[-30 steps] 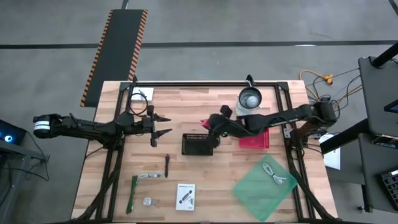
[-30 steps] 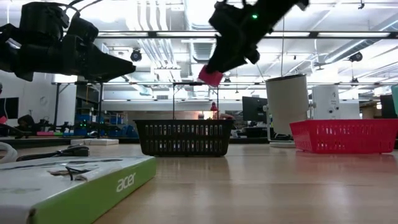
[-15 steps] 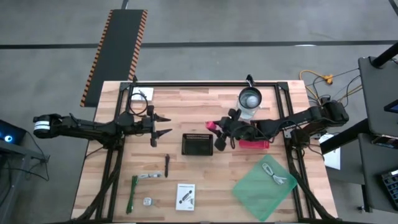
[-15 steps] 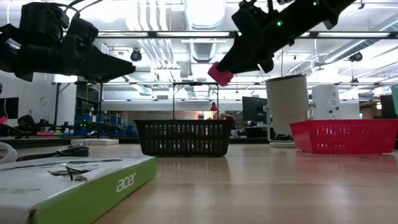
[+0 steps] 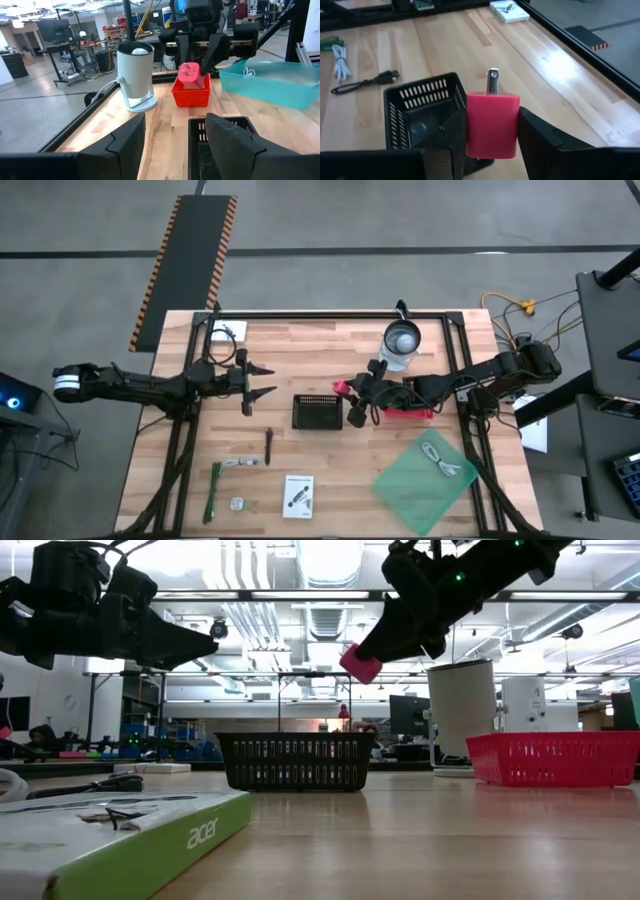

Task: Pick and place items into bin
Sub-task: Put the pink charger adapter into the red bin

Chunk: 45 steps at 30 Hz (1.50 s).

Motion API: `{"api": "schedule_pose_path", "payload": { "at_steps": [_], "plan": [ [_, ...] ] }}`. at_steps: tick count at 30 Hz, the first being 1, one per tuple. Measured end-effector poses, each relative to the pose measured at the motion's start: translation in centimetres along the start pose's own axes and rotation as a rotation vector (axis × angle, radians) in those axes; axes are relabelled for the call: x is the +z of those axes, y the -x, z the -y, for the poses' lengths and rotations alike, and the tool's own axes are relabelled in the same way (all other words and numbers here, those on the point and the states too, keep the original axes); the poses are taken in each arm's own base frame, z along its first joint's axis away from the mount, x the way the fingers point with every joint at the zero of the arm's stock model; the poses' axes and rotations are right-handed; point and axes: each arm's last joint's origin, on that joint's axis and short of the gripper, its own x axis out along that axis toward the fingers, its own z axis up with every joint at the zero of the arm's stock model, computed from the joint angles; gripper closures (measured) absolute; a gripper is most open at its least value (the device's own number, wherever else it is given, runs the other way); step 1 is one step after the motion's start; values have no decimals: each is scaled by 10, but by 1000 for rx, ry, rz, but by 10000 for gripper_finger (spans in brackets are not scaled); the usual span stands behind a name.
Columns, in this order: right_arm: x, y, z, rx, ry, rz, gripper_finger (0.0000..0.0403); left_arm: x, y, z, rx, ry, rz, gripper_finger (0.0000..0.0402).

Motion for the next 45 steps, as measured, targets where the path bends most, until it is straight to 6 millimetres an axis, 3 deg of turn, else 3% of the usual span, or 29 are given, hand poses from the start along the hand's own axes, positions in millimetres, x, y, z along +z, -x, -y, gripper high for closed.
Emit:
{"api": "schedule_pose_path", "payload": {
  "at_steps": [8,23,45],
  "plan": [
    [-10,5,6,-43,-34,-119,275,0,0,0,0,-50,-1,210],
    [-3,45,23,-80,-128,-170,275,0,0,0,1,-64,2,210],
    [-18,58,34,-255,-404,-351,275,2,1,0,4,-83,19,210]
  ]
}}
